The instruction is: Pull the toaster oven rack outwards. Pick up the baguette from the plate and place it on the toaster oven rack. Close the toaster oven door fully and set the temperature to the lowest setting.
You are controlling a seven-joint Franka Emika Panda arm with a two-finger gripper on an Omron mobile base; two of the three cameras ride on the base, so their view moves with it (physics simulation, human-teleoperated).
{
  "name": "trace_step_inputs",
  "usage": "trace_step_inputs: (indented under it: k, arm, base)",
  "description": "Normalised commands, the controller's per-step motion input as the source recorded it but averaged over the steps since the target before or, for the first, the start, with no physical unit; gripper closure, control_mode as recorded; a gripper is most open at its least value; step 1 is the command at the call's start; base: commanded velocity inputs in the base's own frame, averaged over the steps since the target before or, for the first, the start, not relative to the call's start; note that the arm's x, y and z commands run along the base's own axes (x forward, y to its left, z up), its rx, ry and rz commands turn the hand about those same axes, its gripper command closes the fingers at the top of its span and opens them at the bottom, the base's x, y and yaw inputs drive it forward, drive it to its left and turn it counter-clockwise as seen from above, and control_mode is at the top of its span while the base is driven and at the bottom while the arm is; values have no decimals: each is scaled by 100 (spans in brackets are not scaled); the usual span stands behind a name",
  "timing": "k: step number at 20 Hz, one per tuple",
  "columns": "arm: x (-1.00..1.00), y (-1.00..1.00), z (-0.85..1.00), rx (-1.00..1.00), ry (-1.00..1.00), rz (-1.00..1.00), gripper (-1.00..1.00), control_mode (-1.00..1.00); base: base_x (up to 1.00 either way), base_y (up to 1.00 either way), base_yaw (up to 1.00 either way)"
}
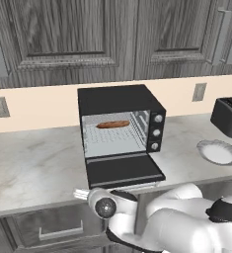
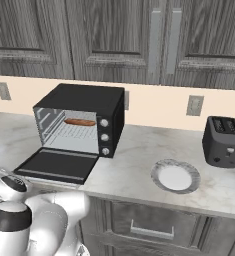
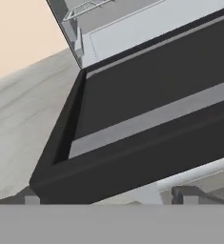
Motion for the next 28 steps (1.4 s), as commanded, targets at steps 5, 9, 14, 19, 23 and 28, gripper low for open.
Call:
trace_step_inputs:
  k: [5,9,14,19,23,28]
  arm:
    - [66,-38,0,-29,0,-39,-100,-100]
    - [69,-28,2,-34,0,-41,-100,-100]
    - [46,-40,42,-34,1,-42,-100,-100]
    - [33,-64,65,-27,10,-47,-100,-100]
    - [34,-70,80,-28,18,-52,-100,-100]
    - [50,-63,75,-24,14,-50,-100,-100]
  base:
    - [0,0,0]
    - [0,0,0]
    - [0,0,0]
    - [0,0,0]
    - [0,0,0]
    - [0,0,0]
